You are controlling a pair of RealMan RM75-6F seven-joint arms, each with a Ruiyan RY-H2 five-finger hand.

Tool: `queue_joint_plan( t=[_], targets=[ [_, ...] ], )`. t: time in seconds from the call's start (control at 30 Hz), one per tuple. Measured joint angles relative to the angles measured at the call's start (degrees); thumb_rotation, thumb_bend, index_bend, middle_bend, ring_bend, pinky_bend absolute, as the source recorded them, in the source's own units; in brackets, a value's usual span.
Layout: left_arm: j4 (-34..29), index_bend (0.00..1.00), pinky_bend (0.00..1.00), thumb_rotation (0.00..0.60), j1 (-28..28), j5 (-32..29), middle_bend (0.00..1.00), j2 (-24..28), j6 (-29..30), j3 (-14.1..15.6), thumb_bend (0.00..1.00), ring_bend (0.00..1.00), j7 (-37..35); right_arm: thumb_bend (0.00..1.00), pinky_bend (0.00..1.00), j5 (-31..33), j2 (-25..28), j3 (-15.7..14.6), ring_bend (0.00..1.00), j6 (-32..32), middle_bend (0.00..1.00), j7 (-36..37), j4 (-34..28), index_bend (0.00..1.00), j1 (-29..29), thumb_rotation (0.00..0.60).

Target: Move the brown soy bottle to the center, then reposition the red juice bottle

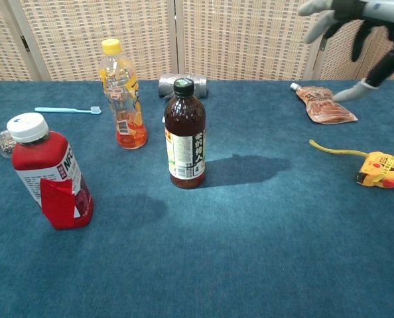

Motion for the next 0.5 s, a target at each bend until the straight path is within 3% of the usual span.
queue_joint_plan(
  t=[0.23,0.5],
  targets=[
    [-0.6,0.43,0.56,0.6,-0.7,1.8,0.42,-0.2,-0.8,0.8,0.24,0.36,-2.5,0.0,0.43,-4.3,4.4,-4.6,0.18,9.5,0.24,0.6,-1.0,0.1,-9.4,0.6],
    [-1.5,0.38,0.56,0.6,-1.8,2.9,0.42,-1.5,-2.1,1.4,0.24,0.36,-4.5,0.0,0.43,-10.3,5.8,-9.3,0.18,19.4,0.25,6.6,2.6,0.11,-19.6,0.6]
  ],
)
